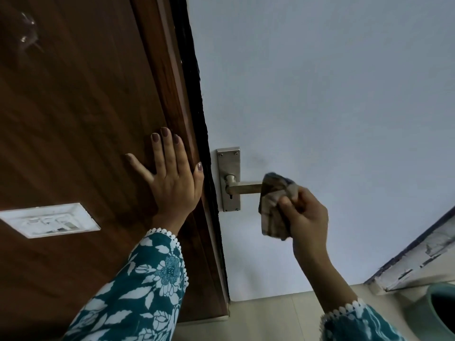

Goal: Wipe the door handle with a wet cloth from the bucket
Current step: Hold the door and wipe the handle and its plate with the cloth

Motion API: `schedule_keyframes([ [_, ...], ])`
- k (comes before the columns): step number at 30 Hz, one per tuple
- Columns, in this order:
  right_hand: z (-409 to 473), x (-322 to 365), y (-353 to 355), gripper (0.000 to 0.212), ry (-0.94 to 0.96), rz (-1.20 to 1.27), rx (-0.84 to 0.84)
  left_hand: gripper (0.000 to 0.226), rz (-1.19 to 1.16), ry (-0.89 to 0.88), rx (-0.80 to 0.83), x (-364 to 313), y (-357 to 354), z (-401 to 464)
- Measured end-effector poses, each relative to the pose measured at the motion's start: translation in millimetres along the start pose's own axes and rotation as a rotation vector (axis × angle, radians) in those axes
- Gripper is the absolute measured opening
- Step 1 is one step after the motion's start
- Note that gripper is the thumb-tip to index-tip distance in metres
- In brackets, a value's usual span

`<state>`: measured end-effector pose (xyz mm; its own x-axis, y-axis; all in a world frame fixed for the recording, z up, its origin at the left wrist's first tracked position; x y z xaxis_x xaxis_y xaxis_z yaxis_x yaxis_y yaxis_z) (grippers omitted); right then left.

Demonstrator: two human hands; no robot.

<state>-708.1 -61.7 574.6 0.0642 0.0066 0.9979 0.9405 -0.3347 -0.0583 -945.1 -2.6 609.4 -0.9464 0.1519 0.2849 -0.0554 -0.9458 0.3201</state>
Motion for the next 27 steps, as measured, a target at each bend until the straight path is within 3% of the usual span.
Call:
schedule_keyframes([
  [2, 0, 26, -21, 0.026, 0.347, -0.334, -0.072, 0.072, 0.001, -0.001, 0.008, 0, 1, 0],
  [5, 10, 21, -73, 0.037, 0.799, -0.743, -0.012, 0.073, -0.006, 0.003, 0.018, 0, 1, 1],
  [7, 16, 0, -96, 0.037, 0.944, -0.939, -0.021, 0.073, -0.015, 0.0, 0.013, -1, 2, 1],
  [13, 26, -12, -92, 0.037, 1.053, -0.942, -0.008, 0.072, -0.032, 0.001, 0.002, 0, 2, 0],
  [20, 64, -10, -12, 0.051, 0.911, -0.916, -0.074, 0.071, -0.012, 0.011, -0.01, 0, 1, 0],
  [27, 31, -15, -84, 0.04, 1.029, -0.917, -0.011, 0.068, -0.011, 0.005, -0.007, 1, 1, 1],
])
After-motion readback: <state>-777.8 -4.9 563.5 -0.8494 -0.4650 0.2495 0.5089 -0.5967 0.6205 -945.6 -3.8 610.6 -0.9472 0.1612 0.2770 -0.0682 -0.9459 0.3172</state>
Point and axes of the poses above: each hand's wrist, its own z-axis towards the middle knuckle, its own y-axis out of the back of the hand, x = y × z, the point moved 4 cm from there along z, towards the middle knuckle, and after that the axes turned 12 degrees about -y, right-handed, at the moved point
